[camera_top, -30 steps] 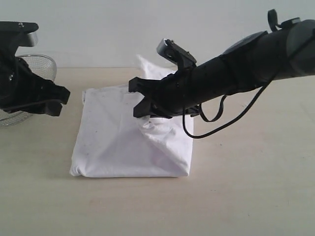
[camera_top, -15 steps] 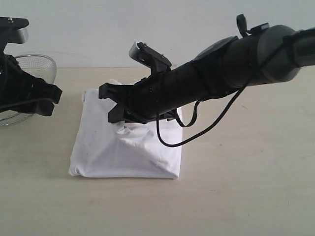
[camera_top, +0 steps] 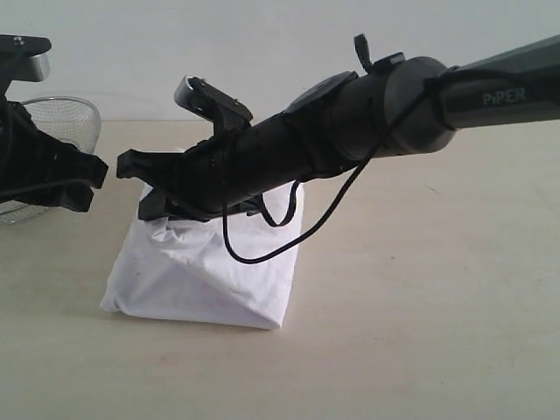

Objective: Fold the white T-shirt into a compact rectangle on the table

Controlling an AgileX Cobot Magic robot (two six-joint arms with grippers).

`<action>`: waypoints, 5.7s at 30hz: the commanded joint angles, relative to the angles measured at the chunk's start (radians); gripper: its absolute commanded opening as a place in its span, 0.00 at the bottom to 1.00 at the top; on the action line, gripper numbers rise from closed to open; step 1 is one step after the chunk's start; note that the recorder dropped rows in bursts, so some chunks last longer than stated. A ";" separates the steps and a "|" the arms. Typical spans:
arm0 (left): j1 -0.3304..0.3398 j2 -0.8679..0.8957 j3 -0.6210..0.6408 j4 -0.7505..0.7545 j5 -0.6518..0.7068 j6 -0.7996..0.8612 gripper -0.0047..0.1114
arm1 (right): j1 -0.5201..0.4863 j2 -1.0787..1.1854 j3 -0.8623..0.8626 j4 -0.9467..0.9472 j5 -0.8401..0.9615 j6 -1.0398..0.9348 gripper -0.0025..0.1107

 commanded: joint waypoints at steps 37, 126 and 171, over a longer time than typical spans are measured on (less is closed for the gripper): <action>0.022 -0.120 -0.004 0.241 0.030 -0.211 0.48 | 0.115 0.210 -0.189 0.029 -0.043 -0.007 0.02; 0.020 -0.122 -0.004 -0.071 0.008 -0.005 0.48 | -0.369 0.195 0.097 0.129 0.295 -0.148 0.55; 0.020 -0.122 -0.004 -0.262 0.013 0.113 0.48 | -0.448 0.085 0.099 -0.235 0.411 0.036 0.02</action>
